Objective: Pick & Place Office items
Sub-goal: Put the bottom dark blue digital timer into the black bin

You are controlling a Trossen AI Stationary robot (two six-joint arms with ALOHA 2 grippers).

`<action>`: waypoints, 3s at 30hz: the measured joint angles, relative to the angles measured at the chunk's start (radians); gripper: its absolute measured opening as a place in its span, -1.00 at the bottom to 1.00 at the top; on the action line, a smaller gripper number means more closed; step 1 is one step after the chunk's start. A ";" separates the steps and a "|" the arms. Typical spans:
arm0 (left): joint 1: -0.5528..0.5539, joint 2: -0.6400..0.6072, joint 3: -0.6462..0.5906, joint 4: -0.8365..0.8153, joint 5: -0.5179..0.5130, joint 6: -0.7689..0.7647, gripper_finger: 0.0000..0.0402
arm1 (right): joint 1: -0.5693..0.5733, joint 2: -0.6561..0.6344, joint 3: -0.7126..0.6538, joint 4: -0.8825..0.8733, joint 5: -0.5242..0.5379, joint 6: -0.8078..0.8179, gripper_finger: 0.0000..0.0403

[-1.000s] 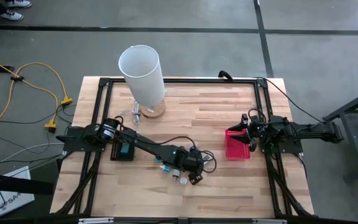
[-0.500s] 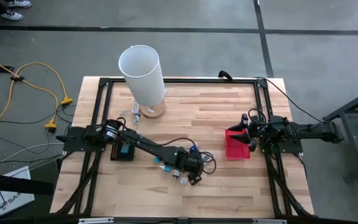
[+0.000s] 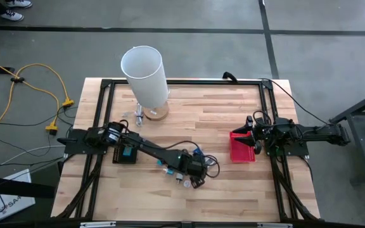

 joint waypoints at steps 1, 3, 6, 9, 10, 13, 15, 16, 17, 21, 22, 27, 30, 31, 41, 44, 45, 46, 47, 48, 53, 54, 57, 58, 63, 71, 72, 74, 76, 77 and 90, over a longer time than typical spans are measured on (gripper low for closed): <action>0.000 0.000 0.000 0.000 0.000 0.000 0.07 | 0.000 0.000 0.000 0.000 0.000 0.000 -0.14; 0.000 0.000 -0.001 0.000 -0.001 0.000 0.01 | 0.000 0.000 0.000 0.000 0.000 0.000 -0.14; 0.000 0.001 -0.001 0.000 0.000 0.000 -0.07 | 0.000 0.000 0.000 0.000 0.000 0.000 -0.14; 0.000 0.001 -0.001 0.001 0.000 0.000 -0.15 | 0.000 0.000 0.000 0.000 0.000 0.000 -0.14; 0.000 0.001 -0.001 0.001 0.000 0.000 -0.17 | 0.000 0.000 0.000 0.000 0.000 0.000 -0.14; 0.000 0.002 -0.001 0.002 0.001 0.000 -0.22 | 0.000 0.000 0.000 0.000 0.000 0.000 -0.14; 0.000 0.002 -0.001 0.003 0.002 0.002 -0.22 | 0.000 0.000 0.000 0.000 0.000 0.000 -0.14; 0.000 0.002 -0.001 0.003 0.003 0.006 -0.22 | 0.000 0.000 0.000 0.000 0.000 0.000 -0.14; -0.002 0.002 -0.001 0.003 0.003 0.008 -0.22 | 0.000 0.000 0.000 0.000 0.000 0.000 -0.14; -0.011 0.002 -0.002 0.006 -0.013 0.008 -0.22 | 0.000 0.000 0.000 0.000 0.000 0.000 -0.14; -0.014 0.001 -0.002 0.007 -0.019 0.008 -0.22 | 0.000 0.000 0.000 0.000 0.000 0.000 -0.14; -0.035 -0.014 -0.005 0.004 -0.040 0.008 -0.22 | 0.000 0.000 0.000 0.000 0.000 0.000 -0.14; -0.049 -0.033 -0.005 0.005 -0.059 0.023 -0.22 | 0.000 0.000 0.000 0.000 0.000 0.000 -0.14; -0.053 -0.041 -0.005 0.005 -0.067 0.030 -0.22 | 0.000 0.000 0.000 0.000 0.000 0.000 -0.14; -0.068 -0.126 -0.004 -0.017 -0.213 0.105 -0.22 | 0.000 0.000 0.000 0.000 0.000 0.000 -0.14; -0.068 -0.158 -0.003 -0.082 -0.259 0.057 -0.22 | 0.000 0.000 0.000 0.000 0.000 0.000 -0.14; -0.068 -0.170 -0.003 -0.111 -0.267 0.034 -0.22 | 0.000 0.000 0.000 0.000 0.000 0.000 -0.14; -0.068 -0.179 -0.003 -0.139 -0.274 0.010 -0.22 | 0.000 0.000 0.000 0.000 0.000 0.000 -0.14; -0.068 -0.186 -0.003 -0.163 -0.282 -0.015 -0.22 | 0.000 0.000 0.000 0.000 0.000 0.000 -0.14; -0.068 -0.193 -0.003 -0.188 -0.290 -0.036 -0.22 | 0.000 0.000 0.000 0.000 0.000 0.000 -0.14; -0.068 -0.230 -0.002 -0.349 -0.314 -0.193 -0.22 | 0.000 0.000 0.000 0.000 0.000 0.000 -0.14; -0.068 -0.236 -0.002 -0.385 -0.315 -0.229 -0.22 | 0.000 0.000 0.000 0.000 0.000 0.000 -0.14; -0.070 -0.241 -0.002 -0.492 -0.314 -0.336 -0.22 | 0.000 0.000 0.000 0.000 0.000 0.000 -0.14; -0.072 -0.243 -0.002 -0.530 -0.315 -0.372 -0.22 | 0.000 0.000 0.000 0.000 0.000 0.000 -0.14; -0.099 -0.252 -0.002 -0.682 -0.339 -0.516 -0.22 | 0.000 0.000 0.000 0.000 0.000 0.000 -0.14; -0.175 -0.278 -0.002 -0.900 -0.364 -0.794 -0.22 | 0.000 0.000 0.000 0.000 0.000 0.000 -0.14; -0.184 -0.279 -0.002 -0.927 -0.364 -0.833 -0.22 | 0.000 0.000 0.000 0.000 0.000 0.000 -0.14; -0.203 -0.279 -0.002 -0.982 -0.360 -0.912 -0.22 | 0.000 0.000 0.000 0.001 0.000 0.000 -0.14; -0.217 -0.280 -0.006 -0.985 -0.343 -0.949 -0.22 | 0.000 0.000 0.000 0.001 0.000 0.000 -0.14; -0.222 -0.285 -0.008 -0.979 -0.334 -0.951 -0.22 | 0.000 0.000 0.000 0.001 0.000 0.000 -0.14; -0.214 -0.378 -0.016 -0.983 -0.339 -0.833 -0.20 | 0.000 0.000 0.000 0.001 0.000 0.000 -0.14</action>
